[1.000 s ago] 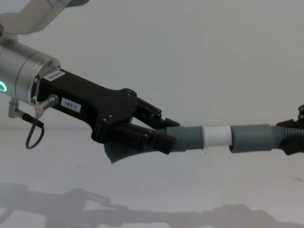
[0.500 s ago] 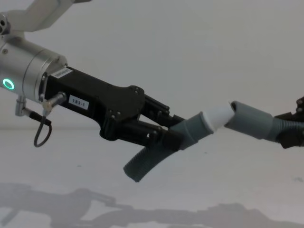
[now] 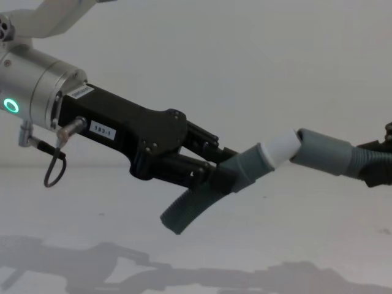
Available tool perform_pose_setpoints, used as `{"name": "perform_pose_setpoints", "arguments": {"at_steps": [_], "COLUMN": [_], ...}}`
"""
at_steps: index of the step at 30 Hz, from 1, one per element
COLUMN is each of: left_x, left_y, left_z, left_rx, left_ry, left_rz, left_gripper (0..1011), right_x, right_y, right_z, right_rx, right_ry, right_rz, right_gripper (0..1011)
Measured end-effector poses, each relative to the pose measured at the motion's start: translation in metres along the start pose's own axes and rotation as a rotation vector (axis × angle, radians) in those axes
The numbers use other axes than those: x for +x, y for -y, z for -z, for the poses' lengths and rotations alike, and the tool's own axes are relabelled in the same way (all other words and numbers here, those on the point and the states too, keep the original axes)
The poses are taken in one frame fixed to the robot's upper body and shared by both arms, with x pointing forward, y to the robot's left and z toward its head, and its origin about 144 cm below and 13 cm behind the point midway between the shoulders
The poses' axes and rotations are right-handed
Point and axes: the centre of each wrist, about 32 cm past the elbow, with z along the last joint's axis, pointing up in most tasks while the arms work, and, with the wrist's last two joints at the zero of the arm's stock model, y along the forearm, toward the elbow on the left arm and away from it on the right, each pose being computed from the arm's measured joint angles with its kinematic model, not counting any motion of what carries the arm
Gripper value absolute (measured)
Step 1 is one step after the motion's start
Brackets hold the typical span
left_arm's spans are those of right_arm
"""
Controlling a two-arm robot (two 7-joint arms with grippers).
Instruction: Use both hands to pick up one end of the pipe from the table, align the ends, and insert them.
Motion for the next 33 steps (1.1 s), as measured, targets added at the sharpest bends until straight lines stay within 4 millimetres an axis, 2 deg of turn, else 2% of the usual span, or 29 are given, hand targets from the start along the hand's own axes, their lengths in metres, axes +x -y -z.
{"name": "perform_pose_setpoints", "arguments": {"at_steps": [14,33], "left_x": [-0.003,-0.001], "left_y": [-0.006,-0.005], "left_z": [-0.008,-0.017], "left_rx": [0.076,0.135], "left_ry": [0.023,0.065], "left_rz": [-0.035,-0.044], "left_gripper": [327,327], "right_x": [0.001,0.001], "right_y": [0.002,0.0], "right_z": [0.0,-0.003], "right_rx": [-0.008,-0.071], "right_ry": [0.017,0.08], "right_rz": [-0.001,-0.008], "right_gripper": [163,163]}}
